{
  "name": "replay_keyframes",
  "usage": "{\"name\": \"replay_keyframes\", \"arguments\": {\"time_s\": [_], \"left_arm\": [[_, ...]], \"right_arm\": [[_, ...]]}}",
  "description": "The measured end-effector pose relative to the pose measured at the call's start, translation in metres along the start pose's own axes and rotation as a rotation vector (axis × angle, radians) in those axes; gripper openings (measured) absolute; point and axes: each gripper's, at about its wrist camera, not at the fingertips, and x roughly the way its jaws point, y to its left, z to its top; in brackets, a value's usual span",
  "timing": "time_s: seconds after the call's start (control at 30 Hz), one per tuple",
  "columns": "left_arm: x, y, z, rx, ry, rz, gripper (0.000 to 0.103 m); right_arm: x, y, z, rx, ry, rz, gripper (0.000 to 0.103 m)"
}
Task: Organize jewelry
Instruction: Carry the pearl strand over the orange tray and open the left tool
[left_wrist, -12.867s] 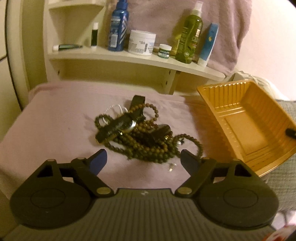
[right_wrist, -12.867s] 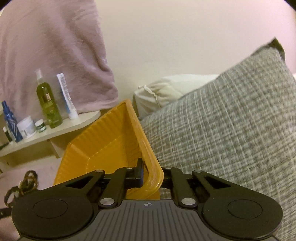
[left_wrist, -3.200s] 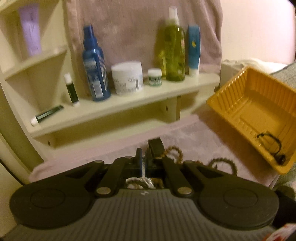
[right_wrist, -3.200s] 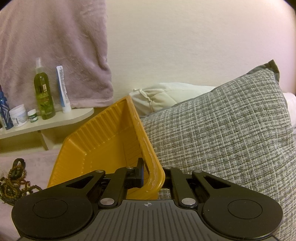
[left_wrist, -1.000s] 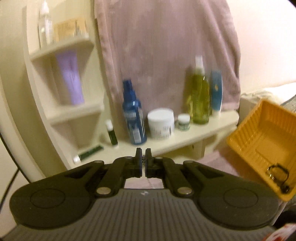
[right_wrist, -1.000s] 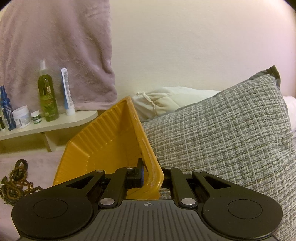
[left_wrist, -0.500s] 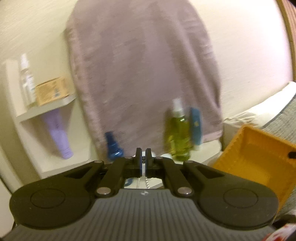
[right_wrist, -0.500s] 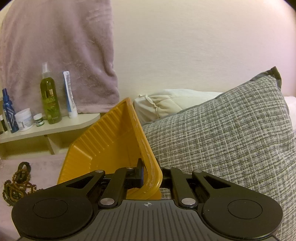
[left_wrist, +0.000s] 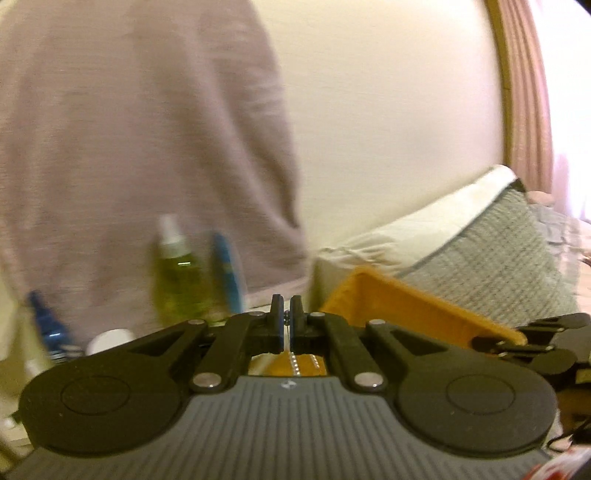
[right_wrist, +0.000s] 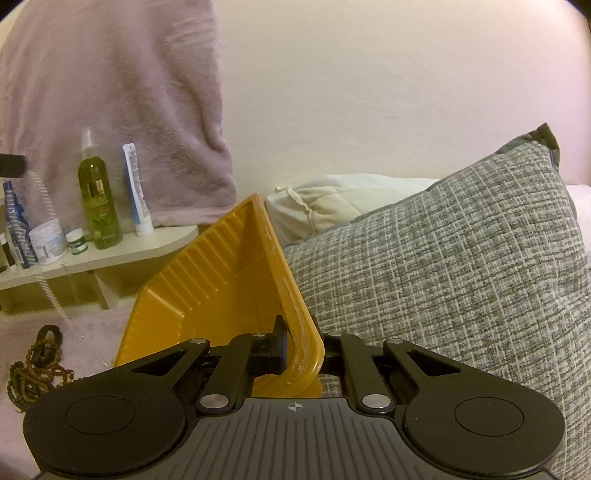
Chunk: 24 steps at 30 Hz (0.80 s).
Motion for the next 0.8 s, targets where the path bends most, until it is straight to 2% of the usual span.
{"name": "replay_keyframes", "arguments": {"time_s": [0.2,0.33,0.53,0.73,0.8], "left_arm": [[0.040,-0.033,0.007,0.021,0.035,-0.099,0.002],[0.051,-0.046,0.016,0.031,0.025,-0.131,0.002],[0.060,-0.053,0.025,0.029,0.018,-0.156,0.002],[0.081,-0.052,0.007,0.011,0.100,-0.169,0.002],[0.087,-0.050,0.000,0.004,0.122,-0.163,0.006]], "right_arm": [[0.000,0.000,0.001,0.011,-0.004,0.005,0.009],[0.001,-0.002,0.001,0.022,-0.002,0.006,0.009],[0.000,-0.004,-0.001,0.034,0.000,0.007,0.009],[-0.001,-0.005,-0.002,0.045,0.003,0.004,0.009],[-0.001,-0.005,-0.003,0.046,0.004,0.003,0.009]]}}
